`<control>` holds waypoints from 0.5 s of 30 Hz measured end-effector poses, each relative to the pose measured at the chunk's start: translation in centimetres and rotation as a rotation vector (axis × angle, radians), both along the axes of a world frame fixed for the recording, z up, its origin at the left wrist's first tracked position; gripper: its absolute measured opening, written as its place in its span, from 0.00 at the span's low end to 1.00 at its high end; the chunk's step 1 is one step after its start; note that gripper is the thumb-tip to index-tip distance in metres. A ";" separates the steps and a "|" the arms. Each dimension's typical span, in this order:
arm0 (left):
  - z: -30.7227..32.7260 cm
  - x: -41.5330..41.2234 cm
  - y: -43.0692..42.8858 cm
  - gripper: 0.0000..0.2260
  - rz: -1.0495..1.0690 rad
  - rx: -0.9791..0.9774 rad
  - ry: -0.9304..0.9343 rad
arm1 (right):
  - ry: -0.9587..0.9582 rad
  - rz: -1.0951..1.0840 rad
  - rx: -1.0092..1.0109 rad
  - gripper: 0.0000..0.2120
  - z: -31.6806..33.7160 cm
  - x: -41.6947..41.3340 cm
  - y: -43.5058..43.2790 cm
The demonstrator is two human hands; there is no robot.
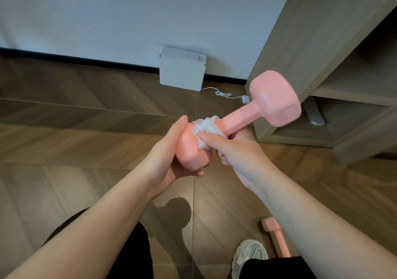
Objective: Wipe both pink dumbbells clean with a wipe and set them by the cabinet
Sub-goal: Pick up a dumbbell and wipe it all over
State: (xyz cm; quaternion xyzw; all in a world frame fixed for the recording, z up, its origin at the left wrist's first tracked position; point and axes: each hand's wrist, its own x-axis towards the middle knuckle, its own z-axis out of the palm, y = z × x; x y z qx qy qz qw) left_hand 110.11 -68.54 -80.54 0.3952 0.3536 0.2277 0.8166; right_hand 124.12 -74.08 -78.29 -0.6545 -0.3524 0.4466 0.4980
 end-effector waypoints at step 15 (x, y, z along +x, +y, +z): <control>-0.8 0.8 -0.7 0.25 0.213 0.733 0.196 | 0.610 -0.323 -0.136 0.16 -0.7 -2.0 1.2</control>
